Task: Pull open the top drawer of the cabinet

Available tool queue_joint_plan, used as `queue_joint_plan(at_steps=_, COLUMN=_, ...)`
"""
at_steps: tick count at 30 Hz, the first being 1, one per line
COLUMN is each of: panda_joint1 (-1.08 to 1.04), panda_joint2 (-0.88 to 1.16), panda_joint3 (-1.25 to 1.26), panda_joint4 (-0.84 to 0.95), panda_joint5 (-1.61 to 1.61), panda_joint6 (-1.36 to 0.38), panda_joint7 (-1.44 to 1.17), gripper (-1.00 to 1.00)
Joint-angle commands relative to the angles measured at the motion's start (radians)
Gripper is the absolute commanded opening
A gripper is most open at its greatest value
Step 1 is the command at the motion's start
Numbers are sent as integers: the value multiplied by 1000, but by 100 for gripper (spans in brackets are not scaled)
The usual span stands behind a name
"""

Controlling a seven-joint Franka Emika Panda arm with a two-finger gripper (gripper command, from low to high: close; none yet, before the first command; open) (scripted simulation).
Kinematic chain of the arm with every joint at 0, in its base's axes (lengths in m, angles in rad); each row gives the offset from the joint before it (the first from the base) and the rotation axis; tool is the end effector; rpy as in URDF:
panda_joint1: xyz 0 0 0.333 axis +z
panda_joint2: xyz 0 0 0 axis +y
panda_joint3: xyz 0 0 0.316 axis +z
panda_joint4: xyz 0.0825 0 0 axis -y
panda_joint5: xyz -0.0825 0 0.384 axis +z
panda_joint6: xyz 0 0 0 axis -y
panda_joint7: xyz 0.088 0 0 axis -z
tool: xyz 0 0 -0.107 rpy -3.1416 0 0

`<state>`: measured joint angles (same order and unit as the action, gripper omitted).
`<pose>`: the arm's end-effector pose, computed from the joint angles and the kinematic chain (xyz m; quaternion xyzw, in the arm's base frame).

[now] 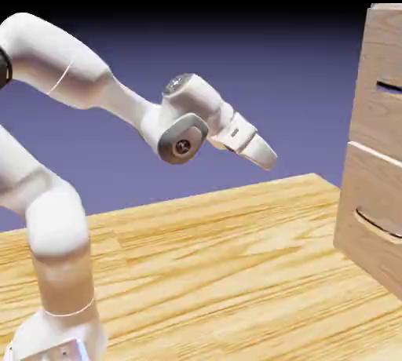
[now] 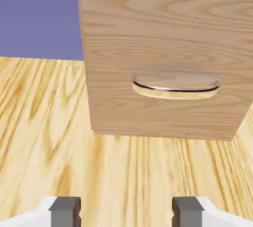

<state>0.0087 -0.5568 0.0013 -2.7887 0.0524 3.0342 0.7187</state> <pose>0.3948 0.0000 0.4630 -0.8552 0.3407 -0.3603 0.1507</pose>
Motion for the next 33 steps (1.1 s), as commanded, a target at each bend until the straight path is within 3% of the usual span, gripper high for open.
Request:
queue_joint_plan(at_steps=1, panda_joint1=-3, panda_joint2=11, panda_joint3=1, panda_joint4=18, panda_joint5=44, panda_joint6=-2, panda_joint7=-19, gripper=0)
queue_joint_plan(at_steps=33, panda_joint1=-89, panda_joint2=362, panda_joint3=37, panda_joint4=584, panda_joint5=1435, panda_joint6=-77, panda_joint7=-610, gripper=0)
